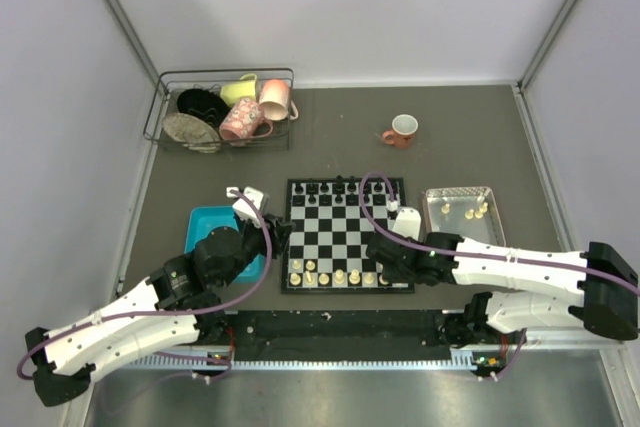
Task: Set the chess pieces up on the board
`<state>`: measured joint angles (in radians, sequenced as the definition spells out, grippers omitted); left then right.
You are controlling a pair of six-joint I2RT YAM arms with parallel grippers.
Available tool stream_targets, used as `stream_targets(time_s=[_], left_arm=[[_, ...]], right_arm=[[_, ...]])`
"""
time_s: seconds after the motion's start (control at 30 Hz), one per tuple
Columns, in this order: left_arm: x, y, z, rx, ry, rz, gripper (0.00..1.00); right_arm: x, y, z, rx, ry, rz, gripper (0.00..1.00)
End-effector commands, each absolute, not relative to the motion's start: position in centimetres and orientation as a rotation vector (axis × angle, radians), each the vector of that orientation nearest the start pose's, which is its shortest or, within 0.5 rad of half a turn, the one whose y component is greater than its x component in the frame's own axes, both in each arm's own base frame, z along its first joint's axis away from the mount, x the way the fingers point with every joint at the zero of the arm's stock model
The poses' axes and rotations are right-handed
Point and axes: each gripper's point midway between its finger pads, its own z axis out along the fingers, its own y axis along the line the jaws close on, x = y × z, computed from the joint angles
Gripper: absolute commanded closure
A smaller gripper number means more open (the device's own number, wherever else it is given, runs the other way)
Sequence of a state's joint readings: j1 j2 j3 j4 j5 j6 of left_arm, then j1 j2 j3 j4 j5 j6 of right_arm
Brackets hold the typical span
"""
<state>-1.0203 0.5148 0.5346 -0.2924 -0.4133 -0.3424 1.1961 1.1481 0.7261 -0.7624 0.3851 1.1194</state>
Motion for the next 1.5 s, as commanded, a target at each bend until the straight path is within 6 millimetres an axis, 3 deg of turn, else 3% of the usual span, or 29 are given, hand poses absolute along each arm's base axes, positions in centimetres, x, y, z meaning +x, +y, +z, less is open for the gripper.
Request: stream_targets(time_s=[0.0,0.37,0.6,0.97,1.47], left_arm=[[18.7,-18.7,22.3,0.293,1.78,-0.599,0.58],[18.6,-18.7,22.3,0.29,1.779,-0.602,0.57],[18.6,-18.6,22.4,0.288,1.776,-0.605,0.57],[18.7,-18.7,22.4,0.289,1.775,-0.604,0.57],[18.7,-18.6,22.6,0.289,1.77,-0.606,0.57]], right_arm=[[12.0,21.2,7.1,-0.004,2.59,0.269,1.0],[11.9,21.3,6.7,-0.009,2.6,0.257,1.0],[11.8,21.3,6.4,-0.01,2.606,0.253,0.84],[11.7,21.5,6.4,-0.022,2.611,0.271,0.76],[12.3,22.2,10.0,-0.044,2.535,0.383,0.71]])
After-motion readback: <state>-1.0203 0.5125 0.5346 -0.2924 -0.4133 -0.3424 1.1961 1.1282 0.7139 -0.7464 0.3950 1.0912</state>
